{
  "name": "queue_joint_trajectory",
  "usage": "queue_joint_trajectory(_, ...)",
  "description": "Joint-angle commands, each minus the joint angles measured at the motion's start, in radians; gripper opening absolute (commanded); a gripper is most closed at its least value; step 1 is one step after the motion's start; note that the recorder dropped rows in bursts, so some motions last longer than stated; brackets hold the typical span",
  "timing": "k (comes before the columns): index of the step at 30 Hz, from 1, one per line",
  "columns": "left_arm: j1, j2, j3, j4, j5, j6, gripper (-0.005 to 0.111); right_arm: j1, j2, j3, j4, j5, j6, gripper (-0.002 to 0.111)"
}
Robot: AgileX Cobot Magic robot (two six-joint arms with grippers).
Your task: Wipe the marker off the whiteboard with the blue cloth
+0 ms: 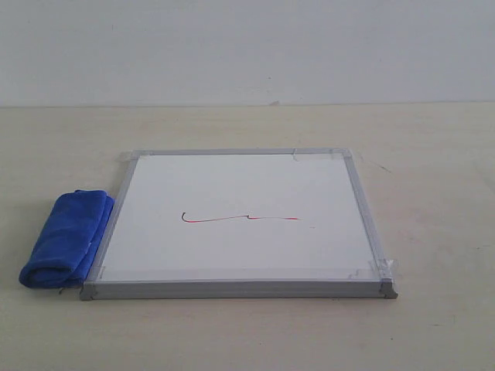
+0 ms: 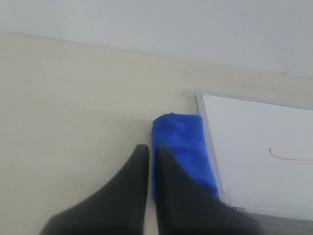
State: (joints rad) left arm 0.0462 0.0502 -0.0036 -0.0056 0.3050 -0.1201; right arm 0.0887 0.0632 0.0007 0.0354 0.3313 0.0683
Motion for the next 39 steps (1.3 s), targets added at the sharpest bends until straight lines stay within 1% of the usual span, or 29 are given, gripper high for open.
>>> queue_joint_trajectory(1, 0.001, -0.004, -0.046, -0.024, -0.015, 0.002, 0.004, 0.002, -0.001, -0.001, -0.006, -0.009, 0.001, 0.001)
queue_joint_trajectory(14, 0.001, -0.004, -0.067, -0.040, -0.010, -0.011, 0.004, 0.002, -0.001, -0.001, -0.006, -0.009, 0.001, 0.001)
queue_joint_trajectory(19, 0.001, -0.004, -0.139, -0.042, -0.008, -0.110, 0.004, 0.002, -0.001, -0.001, -0.006, -0.009, 0.001, 0.001)
queue_joint_trajectory(24, 0.001, -0.004, -0.244, -0.044, 0.073, -0.121, 0.004, 0.002, -0.001, -0.001, -0.006, -0.009, 0.001, 0.001)
queue_joint_trajectory(28, 0.001, -0.004, -0.327, -0.116, 0.114, -0.126, 0.004, 0.002, -0.001, -0.001, -0.006, -0.009, 0.001, 0.001)
queue_joint_trajectory(29, 0.001, -0.004, -0.360, -0.162, 0.098, -0.126, 0.004, 0.002, -0.001, -0.001, -0.006, -0.009, 0.001, 0.001)
queue_joint_trajectory(30, 0.001, -0.004, -0.367, -0.168, 0.071, -0.126, 0.004, 0.002, -0.001, -0.001, -0.006, -0.009, 0.001, 0.001)
queue_joint_trajectory(31, 0.001, -0.004, -0.369, -0.189, 0.007, -0.128, 0.004, 0.002, -0.001, -0.001, -0.006, -0.009, 0.001, 0.001)
queue_joint_trajectory(33, 0.001, -0.001, -0.379, -0.250, -0.012, -0.105, 0.004, 0.002, -0.001, -0.001, -0.006, -0.009, 0.001, 0.001)
queue_joint_trajectory(34, 0.001, 0.013, -0.388, -0.250, -0.039, -0.087, 0.004, 0.002, -0.001, -0.001, -0.006, -0.009, 0.001, 0.001)
queue_joint_trajectory(36, 0.001, 0.114, -0.458, -0.250, -0.019, -0.046, 0.004, 0.002, -0.001, -0.001, -0.006, -0.009, 0.001, 0.001)
queue_joint_trajectory(38, 0.001, 0.311, -0.593, -0.324, 0.074, 0.092, 0.004, 0.002, -0.001, -0.001, -0.006, -0.009, 0.001, 0.001)
queue_joint_trajectory(39, 0.001, 0.381, -0.632, -0.384, 0.117, 0.188, 0.004, 0.002, -0.001, -0.001, -0.006, -0.009, 0.001, 0.001)
